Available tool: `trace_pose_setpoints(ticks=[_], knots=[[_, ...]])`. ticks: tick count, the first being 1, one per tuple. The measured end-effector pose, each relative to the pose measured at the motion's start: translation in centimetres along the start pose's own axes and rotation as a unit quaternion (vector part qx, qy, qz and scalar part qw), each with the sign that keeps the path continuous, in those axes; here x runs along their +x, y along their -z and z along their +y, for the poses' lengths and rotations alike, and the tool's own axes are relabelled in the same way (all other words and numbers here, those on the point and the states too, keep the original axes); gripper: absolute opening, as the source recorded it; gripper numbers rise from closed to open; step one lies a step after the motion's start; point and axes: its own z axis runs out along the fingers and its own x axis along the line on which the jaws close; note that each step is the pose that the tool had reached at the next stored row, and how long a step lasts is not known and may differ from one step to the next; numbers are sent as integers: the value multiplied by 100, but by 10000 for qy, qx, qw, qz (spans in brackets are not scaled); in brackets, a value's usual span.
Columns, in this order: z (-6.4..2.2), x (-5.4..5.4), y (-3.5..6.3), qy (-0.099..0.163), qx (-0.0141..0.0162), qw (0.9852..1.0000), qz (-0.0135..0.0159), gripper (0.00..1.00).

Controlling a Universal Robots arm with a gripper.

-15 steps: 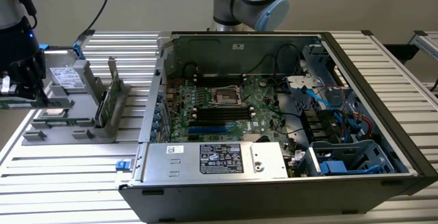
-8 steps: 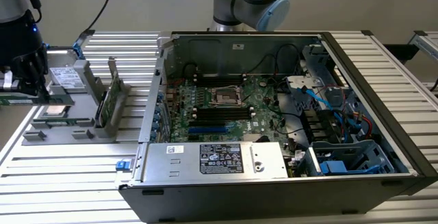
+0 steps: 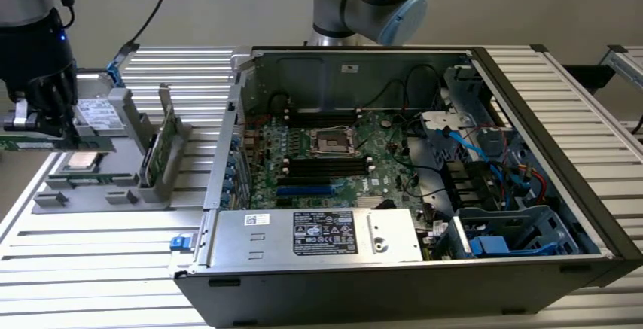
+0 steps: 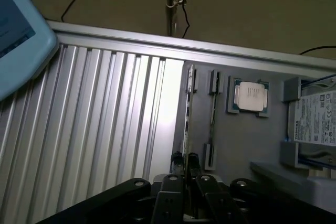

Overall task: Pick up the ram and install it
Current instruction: 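Pick up the ram and move it above insertion slot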

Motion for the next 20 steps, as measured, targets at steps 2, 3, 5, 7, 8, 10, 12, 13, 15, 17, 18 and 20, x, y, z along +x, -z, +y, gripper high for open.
trace_pose_setpoints(ticks=[2,3,5,7,8,10,12,13,15,17,18,20], knots=[[-42,14,40,1,-19,10000,-9,14],[-67,21,65,3,-27,10000,-15,14],[-114,33,116,4,-40,10000,-27,14],[-164,45,165,7,-53,10000,-38,14],[-189,51,190,8,-59,10000,-44,14],[-240,62,240,11,-72,10000,-54,14],[-295,72,294,13,-81,9999,-65,14],[-324,76,322,14,-85,9999,-71,14],[-386,85,382,19,-91,9999,-82,14],[-447,94,439,23,-96,9999,-94,14],[-480,98,469,25,-99,9999,-100,14],[-544,107,525,30,-105,9999,-108,14]])
